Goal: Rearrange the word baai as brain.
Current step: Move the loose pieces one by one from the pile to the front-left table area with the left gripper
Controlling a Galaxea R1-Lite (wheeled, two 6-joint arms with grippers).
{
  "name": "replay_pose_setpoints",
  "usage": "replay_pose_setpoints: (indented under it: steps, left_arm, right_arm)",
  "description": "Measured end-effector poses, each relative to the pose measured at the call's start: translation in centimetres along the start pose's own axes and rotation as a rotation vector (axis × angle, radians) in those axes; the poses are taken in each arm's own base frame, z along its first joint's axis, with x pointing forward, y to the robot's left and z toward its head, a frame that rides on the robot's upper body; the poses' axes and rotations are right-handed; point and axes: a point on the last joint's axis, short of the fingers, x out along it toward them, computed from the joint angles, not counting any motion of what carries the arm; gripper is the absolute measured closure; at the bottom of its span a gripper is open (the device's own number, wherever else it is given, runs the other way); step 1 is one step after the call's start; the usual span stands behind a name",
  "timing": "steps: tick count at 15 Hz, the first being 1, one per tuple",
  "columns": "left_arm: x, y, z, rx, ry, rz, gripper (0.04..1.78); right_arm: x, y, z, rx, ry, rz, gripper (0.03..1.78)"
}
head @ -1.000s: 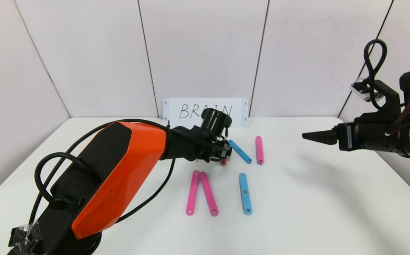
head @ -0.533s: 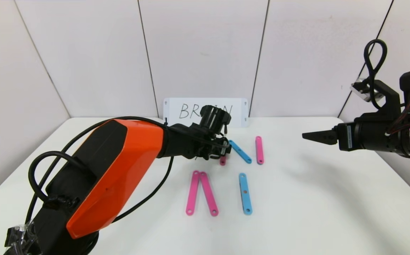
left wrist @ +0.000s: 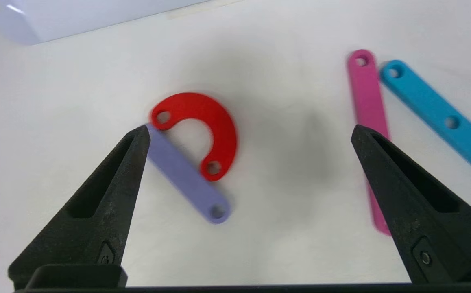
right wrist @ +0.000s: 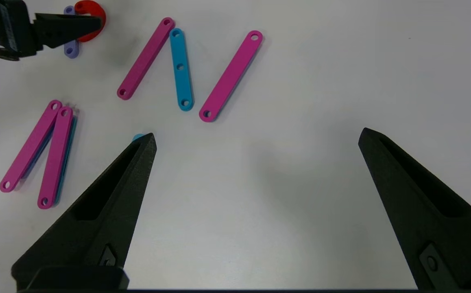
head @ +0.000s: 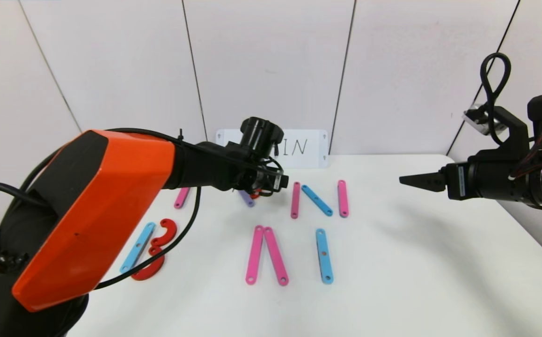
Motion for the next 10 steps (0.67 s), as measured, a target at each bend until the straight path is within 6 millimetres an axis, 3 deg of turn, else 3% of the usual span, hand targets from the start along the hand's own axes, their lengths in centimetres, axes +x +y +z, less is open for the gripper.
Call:
replay_pose_setpoints:
  steps: [10]
  left_arm:
    - [-3.7,13.8,-0.4,-0.146,0.098,0.106,0.09]
  right_arm:
    - [0.2,0.0,-0.2,0.001,0.011,0.000,0.07]
